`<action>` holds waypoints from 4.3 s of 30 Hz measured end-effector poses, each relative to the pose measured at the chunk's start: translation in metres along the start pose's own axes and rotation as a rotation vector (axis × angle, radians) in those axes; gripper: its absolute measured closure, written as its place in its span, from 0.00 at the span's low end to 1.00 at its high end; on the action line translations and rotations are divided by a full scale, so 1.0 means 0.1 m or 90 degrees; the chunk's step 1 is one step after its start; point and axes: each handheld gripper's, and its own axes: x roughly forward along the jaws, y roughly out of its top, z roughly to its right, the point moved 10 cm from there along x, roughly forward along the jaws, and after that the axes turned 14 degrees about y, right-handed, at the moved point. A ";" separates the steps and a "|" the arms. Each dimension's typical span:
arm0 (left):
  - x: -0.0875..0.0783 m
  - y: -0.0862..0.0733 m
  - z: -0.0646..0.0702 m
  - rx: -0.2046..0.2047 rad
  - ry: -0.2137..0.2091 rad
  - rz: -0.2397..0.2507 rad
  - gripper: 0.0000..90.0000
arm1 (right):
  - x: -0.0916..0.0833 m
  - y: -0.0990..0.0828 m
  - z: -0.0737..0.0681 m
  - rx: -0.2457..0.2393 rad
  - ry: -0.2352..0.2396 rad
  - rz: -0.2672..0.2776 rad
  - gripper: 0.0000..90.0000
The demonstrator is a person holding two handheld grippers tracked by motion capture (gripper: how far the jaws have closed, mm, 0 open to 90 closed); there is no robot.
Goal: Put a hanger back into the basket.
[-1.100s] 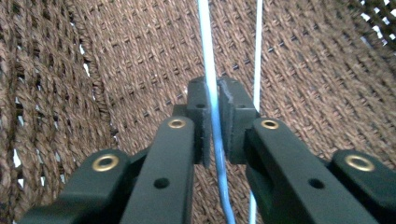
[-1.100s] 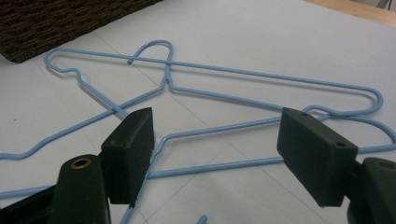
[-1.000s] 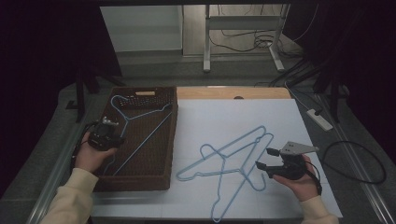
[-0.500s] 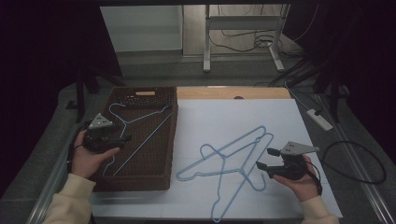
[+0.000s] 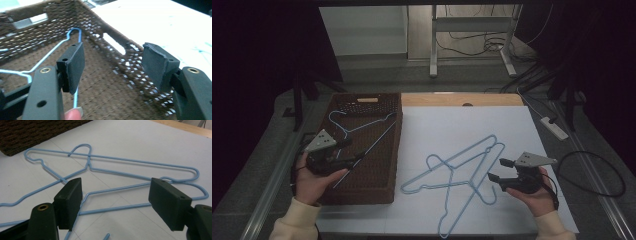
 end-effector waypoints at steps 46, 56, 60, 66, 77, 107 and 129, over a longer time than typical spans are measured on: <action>0.04 -0.21 0.63 0.040 -0.072 -0.010 0.38 | 0.14 -0.23 -0.22 0.038 -0.041 -0.139 0.39; 0.06 -0.25 0.69 0.051 -0.077 -0.020 0.38 | 0.36 -0.30 -0.29 0.050 -0.052 -0.206 0.42; 0.08 -0.25 0.72 0.056 -0.079 -0.021 0.38 | 0.41 -0.32 -0.30 0.051 -0.056 -0.225 0.43; 0.10 -0.26 0.75 0.060 -0.079 -0.023 0.38 | 0.51 -0.30 -0.30 0.054 -0.074 -0.249 0.46; 0.12 -0.27 0.76 0.062 -0.081 -0.026 0.37 | 0.72 -0.34 -0.35 0.105 -0.079 -0.315 0.62; 0.13 -0.20 1.06 0.097 -0.107 -0.027 0.38 | 0.55 -0.18 -0.44 0.144 -0.057 -0.321 0.89; 0.39 -0.14 1.57 0.144 -0.151 -0.061 0.37 | 0.54 -0.16 -0.46 0.132 -0.044 -0.317 0.89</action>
